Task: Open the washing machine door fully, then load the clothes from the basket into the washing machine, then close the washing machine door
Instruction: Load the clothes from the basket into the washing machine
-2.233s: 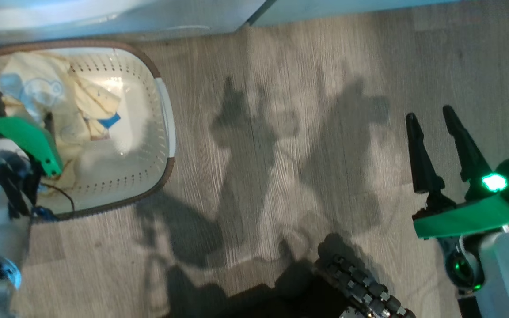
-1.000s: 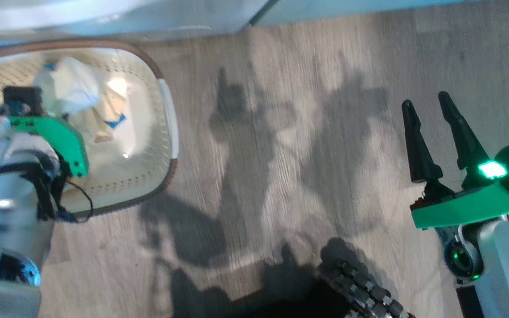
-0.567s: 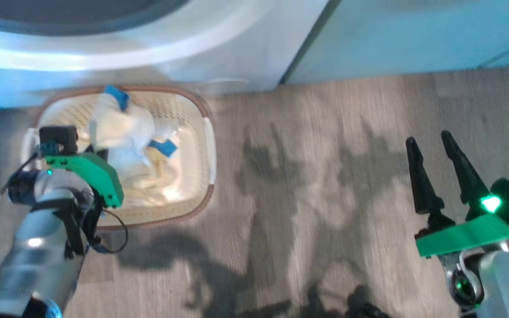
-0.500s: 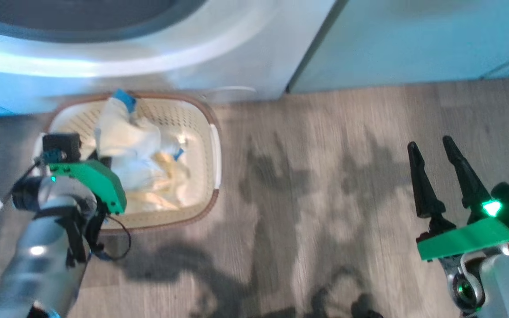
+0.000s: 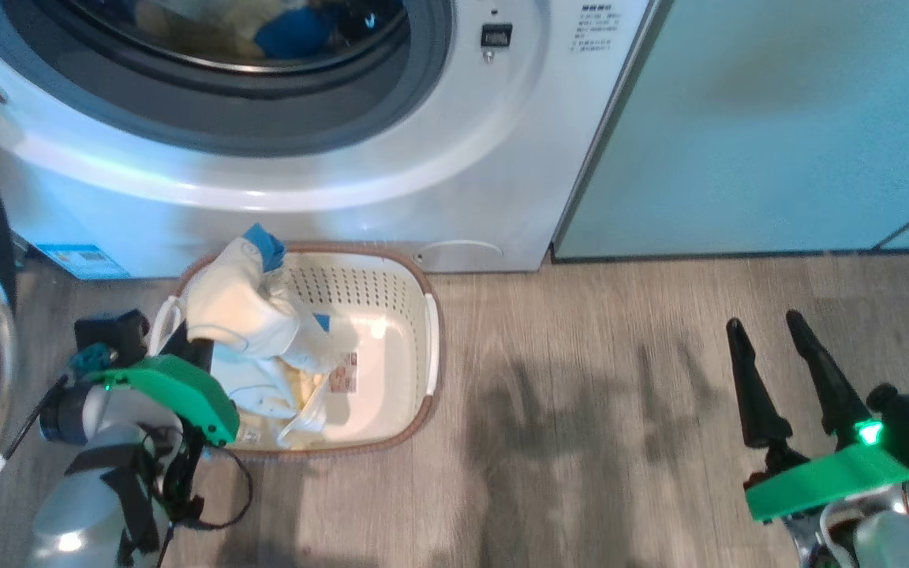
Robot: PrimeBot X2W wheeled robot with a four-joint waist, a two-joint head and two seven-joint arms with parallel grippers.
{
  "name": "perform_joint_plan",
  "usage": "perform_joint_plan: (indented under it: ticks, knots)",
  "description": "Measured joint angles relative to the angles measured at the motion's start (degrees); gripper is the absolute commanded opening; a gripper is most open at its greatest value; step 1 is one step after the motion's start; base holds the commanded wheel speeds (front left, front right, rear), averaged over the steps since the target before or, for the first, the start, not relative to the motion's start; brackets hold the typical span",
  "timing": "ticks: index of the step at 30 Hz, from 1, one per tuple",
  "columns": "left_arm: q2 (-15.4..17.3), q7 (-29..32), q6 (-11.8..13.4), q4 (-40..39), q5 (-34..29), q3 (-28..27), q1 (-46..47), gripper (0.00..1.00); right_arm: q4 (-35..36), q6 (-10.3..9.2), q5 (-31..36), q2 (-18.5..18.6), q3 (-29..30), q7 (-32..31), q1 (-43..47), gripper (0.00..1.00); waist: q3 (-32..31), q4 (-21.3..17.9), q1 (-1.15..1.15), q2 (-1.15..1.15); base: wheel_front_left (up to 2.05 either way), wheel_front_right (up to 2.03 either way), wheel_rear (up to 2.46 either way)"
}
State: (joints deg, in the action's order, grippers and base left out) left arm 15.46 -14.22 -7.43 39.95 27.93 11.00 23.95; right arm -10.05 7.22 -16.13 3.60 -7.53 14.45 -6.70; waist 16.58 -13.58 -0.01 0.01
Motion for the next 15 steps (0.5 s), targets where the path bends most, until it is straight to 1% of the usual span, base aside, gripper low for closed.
perform_joint_plan:
  ticks: [5,9,15]
  knots:
    - [-0.1,0.0,0.1,-4.6,1.5,-1.9,-3.6,0.0,-0.3,0.0,0.0,0.1,0.3,0.0,2.3,1.0,-3.3,0.6,0.0,0.0,0.0,0.0,0.0]
    - [-0.1,0.3,0.7,-8.3,3.2,-3.1,-5.8,0.0,-0.4,0.0,0.0,0.2,0.6,0.0,4.1,1.0,-5.4,1.0,0.0,0.0,0.0,0.0,0.0]
    - [0.3,3.4,2.8,-15.4,4.6,-3.8,-8.7,0.0,-0.3,0.0,-0.1,0.2,1.5,0.0,4.3,1.0,-7.0,1.7,0.0,0.0,0.0,0.0,0.0]
